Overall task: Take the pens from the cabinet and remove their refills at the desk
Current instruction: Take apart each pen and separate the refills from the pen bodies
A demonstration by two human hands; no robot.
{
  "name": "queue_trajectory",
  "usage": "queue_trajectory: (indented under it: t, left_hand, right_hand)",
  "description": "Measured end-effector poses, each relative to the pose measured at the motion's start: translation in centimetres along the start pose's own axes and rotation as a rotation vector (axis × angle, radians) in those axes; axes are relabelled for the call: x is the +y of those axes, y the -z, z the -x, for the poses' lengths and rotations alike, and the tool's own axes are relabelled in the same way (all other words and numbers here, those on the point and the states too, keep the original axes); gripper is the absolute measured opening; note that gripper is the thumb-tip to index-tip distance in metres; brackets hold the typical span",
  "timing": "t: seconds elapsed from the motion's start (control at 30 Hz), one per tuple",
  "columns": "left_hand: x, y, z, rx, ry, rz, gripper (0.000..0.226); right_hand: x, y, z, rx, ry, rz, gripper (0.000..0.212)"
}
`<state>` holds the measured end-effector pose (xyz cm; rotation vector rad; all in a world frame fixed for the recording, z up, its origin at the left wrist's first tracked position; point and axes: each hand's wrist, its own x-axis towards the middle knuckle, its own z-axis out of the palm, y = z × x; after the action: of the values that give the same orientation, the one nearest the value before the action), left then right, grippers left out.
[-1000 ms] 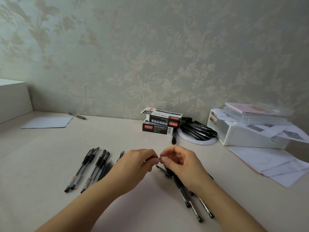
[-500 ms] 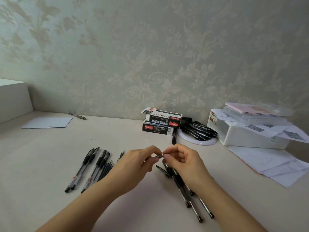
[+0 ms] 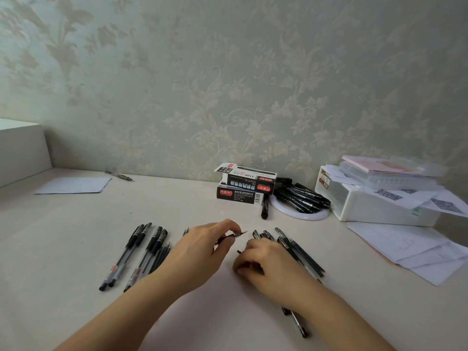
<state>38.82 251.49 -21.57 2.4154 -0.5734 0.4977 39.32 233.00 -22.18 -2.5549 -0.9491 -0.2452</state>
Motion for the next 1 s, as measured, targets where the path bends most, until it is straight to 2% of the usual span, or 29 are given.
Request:
queue_trajectory:
  t: [0.2, 0.3, 0.4, 0.47, 0.6, 0.8, 1.0]
  left_hand:
    - [-0.1, -0.1, 0.0, 0.001, 0.002, 0.005, 0.015]
    - [0.0, 0.0, -0.1, 0.027, -0.001, 0.018, 0.013]
    - [0.3, 0.2, -0.2, 0.047, -0.021, 0.060, 0.010]
    - [0.6, 0.2, -0.1, 0.034, -0.042, 0.079, 0.008]
    - [0.9, 0.3, -0.1, 0.012, -0.075, 0.093, 0.009]
    - [1.0, 0.6, -0.1, 0.025, -0.101, 0.106, 0.008]
    - [1.2, 0.8, 0.0, 0.044, -0.118, 0.114, 0.007]
  right_hand:
    - [0.0, -0.1, 0.2, 0.038, -0.058, -0.016, 0.023]
    - [-0.5, 0.4, 0.2, 0.167, -0.133, -0.109, 0.018]
    - [-1.2, 1.0, 0.2, 0.291, -0.308, -0.499, 0.008]
    - [-1.5, 1.1, 0.1, 0.261, -0.377, -0.752, 0.012]
    - [-1.8, 1.1, 0.0, 0.224, -0.465, -0.993, 0.014]
    - [-1.6, 1.1, 0.0, 0.233, -0.511, -1.122, 0.017]
    - [-1.6, 1.1, 0.0, 0.247, -0.509, -1.150, 0.017]
